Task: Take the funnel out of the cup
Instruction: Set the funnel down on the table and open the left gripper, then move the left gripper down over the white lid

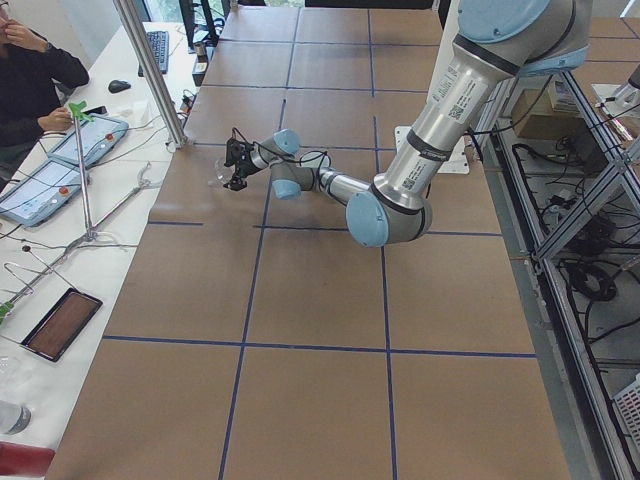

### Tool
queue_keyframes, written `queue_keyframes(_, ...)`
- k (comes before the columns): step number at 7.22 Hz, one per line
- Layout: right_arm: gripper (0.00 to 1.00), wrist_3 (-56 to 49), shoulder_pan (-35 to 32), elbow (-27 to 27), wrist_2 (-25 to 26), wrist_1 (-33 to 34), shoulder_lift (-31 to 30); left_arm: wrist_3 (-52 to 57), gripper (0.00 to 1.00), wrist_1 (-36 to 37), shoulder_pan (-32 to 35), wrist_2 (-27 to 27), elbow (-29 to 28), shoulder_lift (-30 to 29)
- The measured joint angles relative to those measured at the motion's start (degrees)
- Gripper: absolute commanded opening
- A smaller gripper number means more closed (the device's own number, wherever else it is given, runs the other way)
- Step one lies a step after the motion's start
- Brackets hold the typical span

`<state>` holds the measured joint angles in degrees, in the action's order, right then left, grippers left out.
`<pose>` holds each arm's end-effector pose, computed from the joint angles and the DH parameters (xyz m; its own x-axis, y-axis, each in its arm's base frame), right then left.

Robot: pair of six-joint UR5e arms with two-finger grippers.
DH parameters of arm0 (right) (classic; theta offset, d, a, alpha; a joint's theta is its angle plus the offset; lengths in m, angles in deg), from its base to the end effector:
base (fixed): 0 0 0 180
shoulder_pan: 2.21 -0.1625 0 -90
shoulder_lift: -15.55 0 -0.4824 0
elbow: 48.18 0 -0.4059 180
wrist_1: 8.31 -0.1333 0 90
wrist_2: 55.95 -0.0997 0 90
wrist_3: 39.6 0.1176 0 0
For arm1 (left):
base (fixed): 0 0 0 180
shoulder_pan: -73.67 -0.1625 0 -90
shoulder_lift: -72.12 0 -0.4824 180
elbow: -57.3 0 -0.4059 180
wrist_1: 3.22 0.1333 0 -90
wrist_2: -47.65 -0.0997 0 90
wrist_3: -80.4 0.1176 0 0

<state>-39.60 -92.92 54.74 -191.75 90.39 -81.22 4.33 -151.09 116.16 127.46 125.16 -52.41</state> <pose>0.0545 -0.4420 0.6844 0.6967 0.0405 0.7162 -0.0124 0.9989 -0.0445 0.4950 -0.6625 0.4181 0.4313 -0.0738 -0.8992 0.7045 0.6502 0.2846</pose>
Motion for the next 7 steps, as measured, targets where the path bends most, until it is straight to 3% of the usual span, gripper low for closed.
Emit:
queue_keyframes(1,1.00,0.0,0.0,0.0,0.0,0.0,0.0,0.3,1.00,2.7,0.9,3.7,5.1,2.7)
queue_keyframes(4,1.00,0.0,-0.3,0.0,-0.1,0.0,0.0,0.4,1.00,30.6,1.4,12.6,31.0,8.4)
queue_keyframes(7,1.00,-0.1,-0.8,0.1,-0.1,0.0,-0.2,2.2,1.00,46.5,1.1,19.2,49.3,17.6)
